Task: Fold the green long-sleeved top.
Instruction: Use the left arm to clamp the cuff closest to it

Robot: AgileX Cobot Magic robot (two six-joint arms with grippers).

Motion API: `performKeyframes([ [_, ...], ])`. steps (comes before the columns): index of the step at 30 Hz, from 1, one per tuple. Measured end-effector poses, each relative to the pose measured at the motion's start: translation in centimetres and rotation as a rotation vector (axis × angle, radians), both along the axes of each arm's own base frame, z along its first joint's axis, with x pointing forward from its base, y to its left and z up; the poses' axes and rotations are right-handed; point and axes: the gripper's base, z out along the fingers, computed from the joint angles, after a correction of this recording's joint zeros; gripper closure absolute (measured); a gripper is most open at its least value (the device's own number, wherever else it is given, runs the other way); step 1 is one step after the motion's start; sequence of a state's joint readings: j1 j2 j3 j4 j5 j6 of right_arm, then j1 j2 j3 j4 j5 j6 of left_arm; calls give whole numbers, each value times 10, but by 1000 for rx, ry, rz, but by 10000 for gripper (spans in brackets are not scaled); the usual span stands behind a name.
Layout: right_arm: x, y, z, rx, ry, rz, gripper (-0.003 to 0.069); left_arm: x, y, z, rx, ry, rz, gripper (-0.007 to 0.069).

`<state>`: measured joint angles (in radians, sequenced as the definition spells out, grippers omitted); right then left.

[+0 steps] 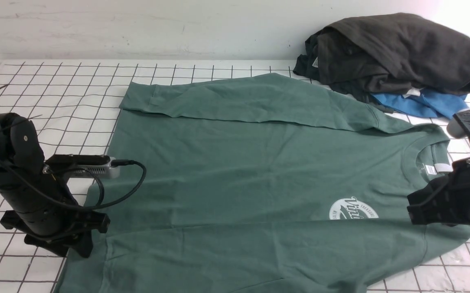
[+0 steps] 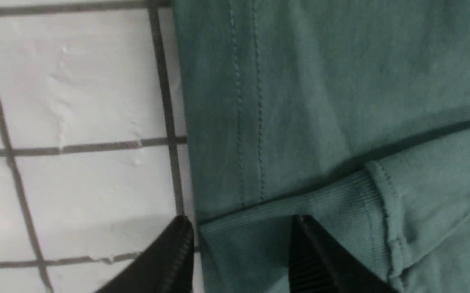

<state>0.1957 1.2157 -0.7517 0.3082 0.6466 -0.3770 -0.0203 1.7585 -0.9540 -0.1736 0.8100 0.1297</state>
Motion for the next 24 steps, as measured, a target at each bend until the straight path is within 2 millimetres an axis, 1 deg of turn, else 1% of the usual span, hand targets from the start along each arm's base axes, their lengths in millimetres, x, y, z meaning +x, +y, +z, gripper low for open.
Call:
performKeyframes([
  [3,0,0,0,-2,-1,3,669,0,0,-3,-2,12,8,363],
  [6,0,0,0,-6,-3,9,669,0,-1,-1,-8,8,13,493],
  [9,0,0,0,-7,-3,9,669,0,-1,3,-9,-7,13,589],
  [12,0,0,0,-8,-4,12,669,-1,-1,7,-9,-21,13,594],
  [14,0,0,0,-9,-4,12,669,-1,-1,7,-9,-21,13,589],
  [15,0,0,0,-9,-4,12,669,-1,-1,7,-9,-21,13,574],
  [17,0,0,0,-8,-4,12,669,-1,-1,7,-7,-22,12,519],
  [18,0,0,0,-8,-4,12,669,-1,-1,7,-7,-22,12,512],
  [19,0,0,0,-8,-4,12,669,-1,-1,7,-6,-22,11,482],
  [20,0,0,0,-7,-4,11,669,-1,-1,7,-6,-22,11,415],
  [22,0,0,0,-6,-4,11,669,-1,-1,7,-6,-21,11,348],
  [24,0,0,0,-6,-4,11,669,-1,-1,7,-6,-18,10,305],
])
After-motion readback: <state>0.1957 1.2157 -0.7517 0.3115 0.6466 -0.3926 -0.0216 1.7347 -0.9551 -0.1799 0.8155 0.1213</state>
